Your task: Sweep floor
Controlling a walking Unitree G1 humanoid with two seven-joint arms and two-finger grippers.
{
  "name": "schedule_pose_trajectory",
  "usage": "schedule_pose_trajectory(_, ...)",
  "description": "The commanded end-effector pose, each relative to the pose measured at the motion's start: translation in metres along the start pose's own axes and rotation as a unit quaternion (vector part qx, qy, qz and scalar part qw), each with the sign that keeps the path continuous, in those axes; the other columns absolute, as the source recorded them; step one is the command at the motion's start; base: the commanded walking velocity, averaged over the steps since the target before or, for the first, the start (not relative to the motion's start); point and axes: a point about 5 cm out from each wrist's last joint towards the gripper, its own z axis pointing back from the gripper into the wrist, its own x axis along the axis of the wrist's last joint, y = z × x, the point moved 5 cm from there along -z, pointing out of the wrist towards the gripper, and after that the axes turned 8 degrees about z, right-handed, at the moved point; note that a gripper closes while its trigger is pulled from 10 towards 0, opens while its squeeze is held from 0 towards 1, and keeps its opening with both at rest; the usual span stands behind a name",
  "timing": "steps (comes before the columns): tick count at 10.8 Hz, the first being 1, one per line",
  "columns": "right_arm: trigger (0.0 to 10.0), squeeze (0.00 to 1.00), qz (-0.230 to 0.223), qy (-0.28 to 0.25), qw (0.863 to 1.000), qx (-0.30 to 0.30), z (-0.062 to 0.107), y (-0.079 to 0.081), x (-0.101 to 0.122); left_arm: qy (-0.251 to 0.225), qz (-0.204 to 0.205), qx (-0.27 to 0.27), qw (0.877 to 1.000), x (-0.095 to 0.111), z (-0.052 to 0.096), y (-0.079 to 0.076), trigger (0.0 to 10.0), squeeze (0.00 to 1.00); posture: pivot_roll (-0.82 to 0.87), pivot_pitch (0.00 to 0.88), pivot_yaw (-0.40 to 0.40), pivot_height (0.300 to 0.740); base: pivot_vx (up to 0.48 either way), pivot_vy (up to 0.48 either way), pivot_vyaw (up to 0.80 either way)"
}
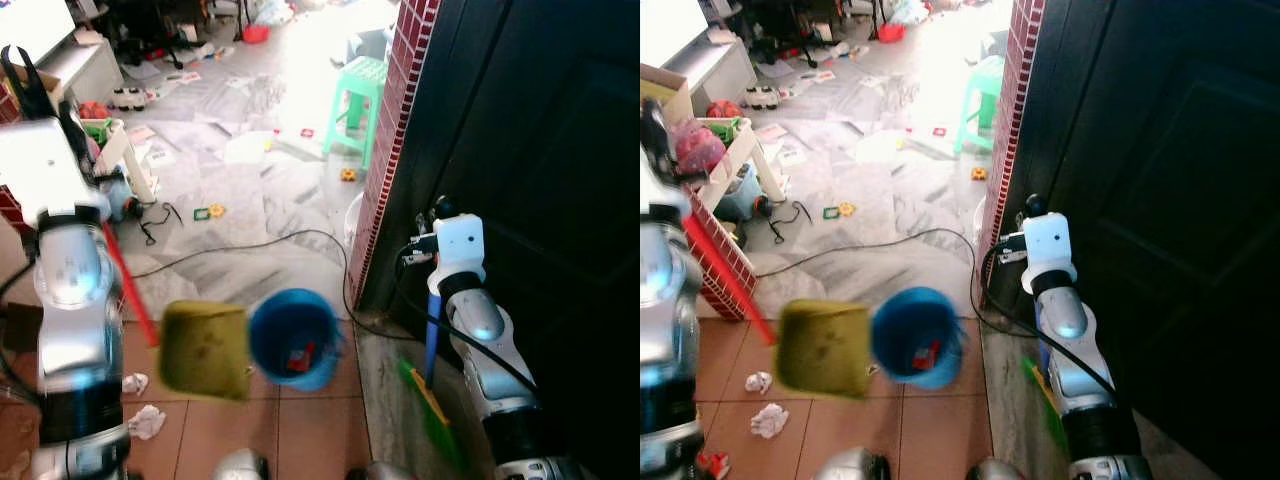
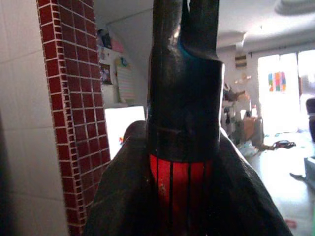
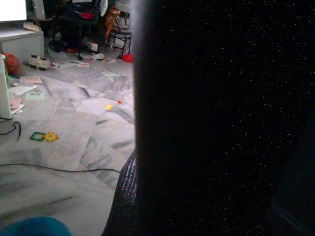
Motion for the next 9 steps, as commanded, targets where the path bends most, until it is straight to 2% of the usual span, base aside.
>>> schedule_pose_trajectory(1,10.0,0.0,0.004,-0.01,1.0,0.001,-0.001,0.001,0.003,0.007,0.003,-0.014,1.0,0.0,0.0,-0.009,10.0,0.0,-0.01,0.035,-0.022,0.74,0.0,0.0,0.0)
schedule_pose_trajectory(3,10.0,0.0,0.003,-0.011,1.0,0.001,-0.002,0.002,0.004,0.011,0.03,-0.021,0.999,0.0,-0.005,-0.027,10.0,0.0,-0.01,0.033,-0.016,0.74,0.0,0.0,0.0)
schedule_pose_trajectory(6,10.0,0.0,0.004,-0.01,1.0,-0.007,-0.003,0.0,0.004,0.024,0.082,-0.052,0.995,-0.002,-0.009,-0.074,10.0,0.0,-0.02,0.027,-0.004,0.74,0.0,0.0,0.0)
schedule_pose_trajectory(8,10.0,0.0,0.004,-0.01,1.0,-0.012,-0.002,-0.002,0.004,0.027,0.094,-0.063,0.993,-0.001,-0.011,-0.086,10.0,0.0,-0.02,0.026,0.002,0.74,0.0,0.0,0.0)
schedule_pose_trajectory(9,10.0,0.0,0.005,-0.009,1.0,-0.013,-0.001,-0.003,0.002,0.015,0.093,-0.06,0.994,0.006,-0.014,-0.086,10.0,0.0,-0.02,0.025,0.006,0.74,0.0,0.0,0.0)
